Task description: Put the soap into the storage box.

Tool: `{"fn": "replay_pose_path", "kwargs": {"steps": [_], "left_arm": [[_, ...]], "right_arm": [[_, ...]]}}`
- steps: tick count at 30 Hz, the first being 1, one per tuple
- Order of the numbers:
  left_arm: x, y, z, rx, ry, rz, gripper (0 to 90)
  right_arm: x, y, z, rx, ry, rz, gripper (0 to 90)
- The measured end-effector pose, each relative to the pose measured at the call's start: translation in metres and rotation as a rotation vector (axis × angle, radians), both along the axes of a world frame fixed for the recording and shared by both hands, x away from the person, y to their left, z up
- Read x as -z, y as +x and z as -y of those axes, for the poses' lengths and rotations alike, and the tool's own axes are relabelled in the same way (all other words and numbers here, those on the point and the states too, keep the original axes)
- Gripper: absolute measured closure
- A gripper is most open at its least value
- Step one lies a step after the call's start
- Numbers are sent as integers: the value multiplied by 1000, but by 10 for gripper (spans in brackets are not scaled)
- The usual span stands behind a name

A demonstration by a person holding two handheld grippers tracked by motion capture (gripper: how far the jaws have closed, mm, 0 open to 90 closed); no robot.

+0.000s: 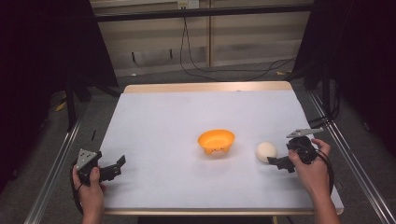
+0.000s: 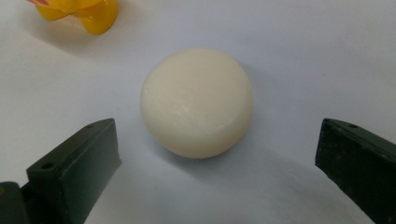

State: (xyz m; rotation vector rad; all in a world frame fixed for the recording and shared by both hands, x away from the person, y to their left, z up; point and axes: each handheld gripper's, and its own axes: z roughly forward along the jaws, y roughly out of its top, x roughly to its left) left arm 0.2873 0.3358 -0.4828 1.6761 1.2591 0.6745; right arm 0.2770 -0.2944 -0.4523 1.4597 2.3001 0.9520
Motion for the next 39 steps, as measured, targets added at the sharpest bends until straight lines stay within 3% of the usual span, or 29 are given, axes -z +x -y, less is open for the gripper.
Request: {"fn": "replay_pose_path", "kwargs": {"steps": [5,16,29,33,39], "left_arm": [[0,0,0,0,-1,-1,11],[0,0,0,0,-3,-2,11],[0,0,-1,3,-11,-3,10],[0,0,-1,3,-10,-2,10],[0,0,0,4,-13,-1,10]], "right_arm": [[3,5,-8,-20,19,-24,0],[4,16,-20,19,24,-27,16],[11,24,-31,72,-21,-41,186],[15,23,-34,72,-55,-50,217],[17,24,-34,80,-41,-58,239]]}}
